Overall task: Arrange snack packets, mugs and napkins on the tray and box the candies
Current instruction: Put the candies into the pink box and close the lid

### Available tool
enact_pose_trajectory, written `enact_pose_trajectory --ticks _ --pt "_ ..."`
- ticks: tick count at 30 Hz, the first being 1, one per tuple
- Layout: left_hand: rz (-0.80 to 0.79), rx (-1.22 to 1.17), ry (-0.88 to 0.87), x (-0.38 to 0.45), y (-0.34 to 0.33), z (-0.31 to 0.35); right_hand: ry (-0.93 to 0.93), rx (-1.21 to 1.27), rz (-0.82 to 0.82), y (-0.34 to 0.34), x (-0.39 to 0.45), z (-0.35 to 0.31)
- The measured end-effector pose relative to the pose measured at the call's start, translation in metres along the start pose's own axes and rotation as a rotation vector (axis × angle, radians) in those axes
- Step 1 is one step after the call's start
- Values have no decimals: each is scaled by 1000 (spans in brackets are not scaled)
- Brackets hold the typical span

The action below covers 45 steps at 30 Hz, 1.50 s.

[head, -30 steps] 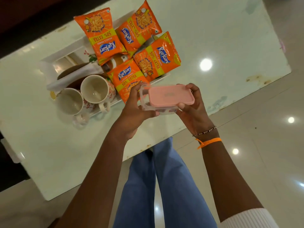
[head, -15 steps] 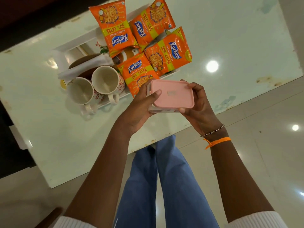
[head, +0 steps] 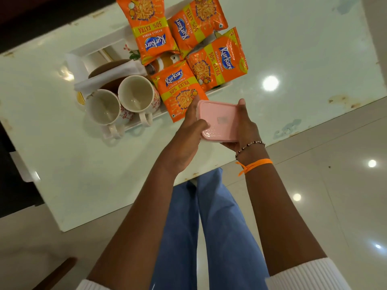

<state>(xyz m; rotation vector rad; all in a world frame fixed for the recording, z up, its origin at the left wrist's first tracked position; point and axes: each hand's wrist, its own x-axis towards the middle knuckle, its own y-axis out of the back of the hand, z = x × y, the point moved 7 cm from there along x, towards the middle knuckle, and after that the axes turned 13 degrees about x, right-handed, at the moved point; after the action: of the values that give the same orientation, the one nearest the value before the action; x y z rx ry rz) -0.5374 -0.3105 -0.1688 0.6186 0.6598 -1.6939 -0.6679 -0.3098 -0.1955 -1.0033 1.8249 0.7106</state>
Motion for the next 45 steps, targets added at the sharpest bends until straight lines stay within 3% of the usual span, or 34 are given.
enact_pose_trajectory --ticks 3,9,12,21,25,28,38,45 --pt "54 23 14 0 6 1 105 -73 52 0 -1 -3" --pt "456 194 161 -12 24 12 308 -34 48 -11 -18 -2" --pt "563 191 149 -19 31 9 419 -149 54 -17 -23 -7" --pt "489 15 86 -17 56 22 483 -341 -119 -51 -21 -23" --pt "476 -59 34 -17 94 42 368 -266 -311 -105 -25 -36" --pt "560 -66 -12 -15 136 64 412 -272 -441 -160 -33 -57" --pt "905 350 24 10 263 97 649 -661 -627 -297 -27 -73" --pt "763 436 178 39 281 68 621 -944 -575 -319 9 -49"
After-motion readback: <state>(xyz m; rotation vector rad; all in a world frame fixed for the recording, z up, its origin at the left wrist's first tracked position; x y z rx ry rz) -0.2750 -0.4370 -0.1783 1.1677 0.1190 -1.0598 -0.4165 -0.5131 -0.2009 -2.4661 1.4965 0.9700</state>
